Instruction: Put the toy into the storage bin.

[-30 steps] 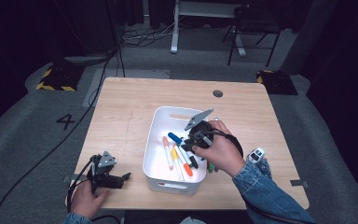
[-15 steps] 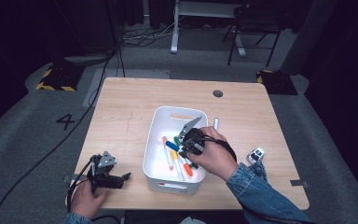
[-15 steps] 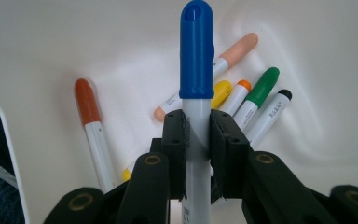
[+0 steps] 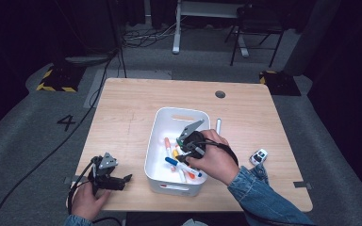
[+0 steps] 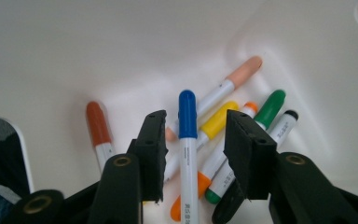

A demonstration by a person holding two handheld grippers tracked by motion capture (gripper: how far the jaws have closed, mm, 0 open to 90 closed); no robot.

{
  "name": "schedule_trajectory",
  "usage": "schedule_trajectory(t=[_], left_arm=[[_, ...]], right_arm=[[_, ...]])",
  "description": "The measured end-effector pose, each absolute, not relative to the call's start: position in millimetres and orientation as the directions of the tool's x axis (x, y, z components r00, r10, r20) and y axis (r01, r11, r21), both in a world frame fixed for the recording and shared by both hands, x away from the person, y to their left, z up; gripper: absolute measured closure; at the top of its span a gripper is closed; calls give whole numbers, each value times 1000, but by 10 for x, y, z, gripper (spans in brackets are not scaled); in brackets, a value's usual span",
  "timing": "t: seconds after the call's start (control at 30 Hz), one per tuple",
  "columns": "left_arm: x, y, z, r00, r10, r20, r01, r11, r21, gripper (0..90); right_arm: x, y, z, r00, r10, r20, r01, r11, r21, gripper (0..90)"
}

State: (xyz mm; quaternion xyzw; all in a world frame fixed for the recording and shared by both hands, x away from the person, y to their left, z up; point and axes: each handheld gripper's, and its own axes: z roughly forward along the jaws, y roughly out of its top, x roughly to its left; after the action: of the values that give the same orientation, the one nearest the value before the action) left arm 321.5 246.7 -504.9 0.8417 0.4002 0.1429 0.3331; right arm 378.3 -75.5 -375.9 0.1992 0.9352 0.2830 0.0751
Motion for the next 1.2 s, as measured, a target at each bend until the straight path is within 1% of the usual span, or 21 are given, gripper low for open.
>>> schedule_trajectory(t=[0.13,0.3,0.4,0.53,1.0,1.2], left_arm=[[3215,2467,-5049,639,769,-26,578,-458,675,107],[3215,2467,-5049,639,769,-26,578,-458,675,107],[3216,2467,-5049,639,769,-26,578,-458,675,107],[3216,2467,-5049,639,769,-25,578,-459,675,107],[3216,2467,-5049,639,769,-26,578,-458,675,107],[3216,2467,-5049,639,769,-26,578,-458,675,107]], right_arm=[[3756,-854,-3583,-902,431,-34,323,725,608,564],[3761,-1034,-3435,-880,475,-18,353,679,643,556],[3798,-1183,-3349,-864,504,-17,366,649,667,537],[3851,-1403,-3259,-830,558,6,406,597,692,539],[3983,-1827,-3284,-762,647,21,471,532,704,530],[4087,-2009,-3488,-717,697,22,526,519,673,518]])
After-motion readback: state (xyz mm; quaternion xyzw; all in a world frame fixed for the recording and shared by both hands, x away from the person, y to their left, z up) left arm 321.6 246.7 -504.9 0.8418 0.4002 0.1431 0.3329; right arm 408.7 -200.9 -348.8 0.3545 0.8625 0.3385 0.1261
